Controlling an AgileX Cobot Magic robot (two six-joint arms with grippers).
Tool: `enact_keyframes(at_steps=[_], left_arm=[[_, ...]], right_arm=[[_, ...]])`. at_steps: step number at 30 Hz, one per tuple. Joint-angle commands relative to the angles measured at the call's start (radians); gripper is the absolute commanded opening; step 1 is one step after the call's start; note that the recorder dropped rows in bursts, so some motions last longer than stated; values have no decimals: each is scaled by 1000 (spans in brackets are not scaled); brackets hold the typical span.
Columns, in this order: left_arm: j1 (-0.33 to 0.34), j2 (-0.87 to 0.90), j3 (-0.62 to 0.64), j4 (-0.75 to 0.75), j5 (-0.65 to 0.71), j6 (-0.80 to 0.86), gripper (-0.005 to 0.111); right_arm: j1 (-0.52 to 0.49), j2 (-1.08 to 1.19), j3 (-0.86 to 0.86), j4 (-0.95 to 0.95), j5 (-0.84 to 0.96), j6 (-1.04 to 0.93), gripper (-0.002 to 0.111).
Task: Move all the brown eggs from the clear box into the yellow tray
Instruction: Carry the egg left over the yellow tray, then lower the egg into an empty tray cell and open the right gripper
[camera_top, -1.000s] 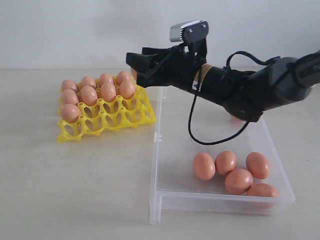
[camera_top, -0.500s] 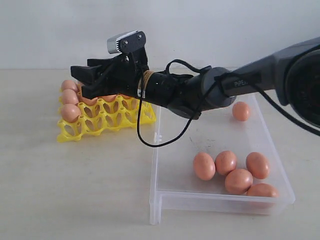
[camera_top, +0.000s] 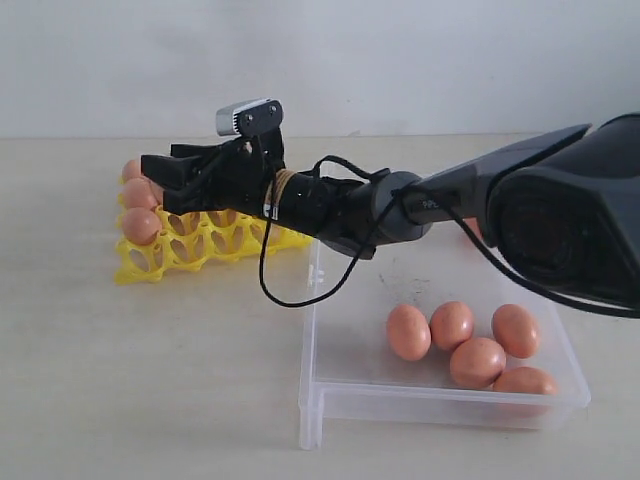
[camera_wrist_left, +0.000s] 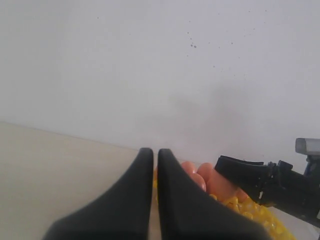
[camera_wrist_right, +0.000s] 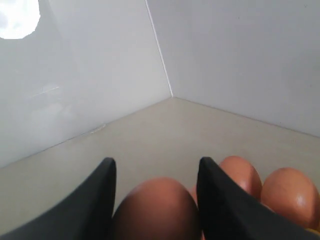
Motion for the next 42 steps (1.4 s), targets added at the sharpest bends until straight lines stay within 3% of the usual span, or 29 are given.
enact_keyframes(at_steps=[1, 15, 27, 30, 37, 42], left_arm=[[-4, -3, -3, -3, 0, 9, 4], [-4, -3, -3, -3, 0, 9, 4], [-4, -3, -3, -3, 0, 9, 4], [-4, -3, -3, -3, 0, 9, 4], [-4, -3, -3, -3, 0, 9, 4], [-4, -3, -3, -3, 0, 9, 4]], right_arm=[[1, 44, -67, -2, 12, 6, 0], [33, 114, -203, -7, 258, -18, 0], [42, 119, -203, 17, 278, -41, 0], [42, 119, -203, 17, 278, -44, 10], [42, 119, -203, 15, 293, -10, 54], [42, 99, -203, 11, 336, -8, 56]])
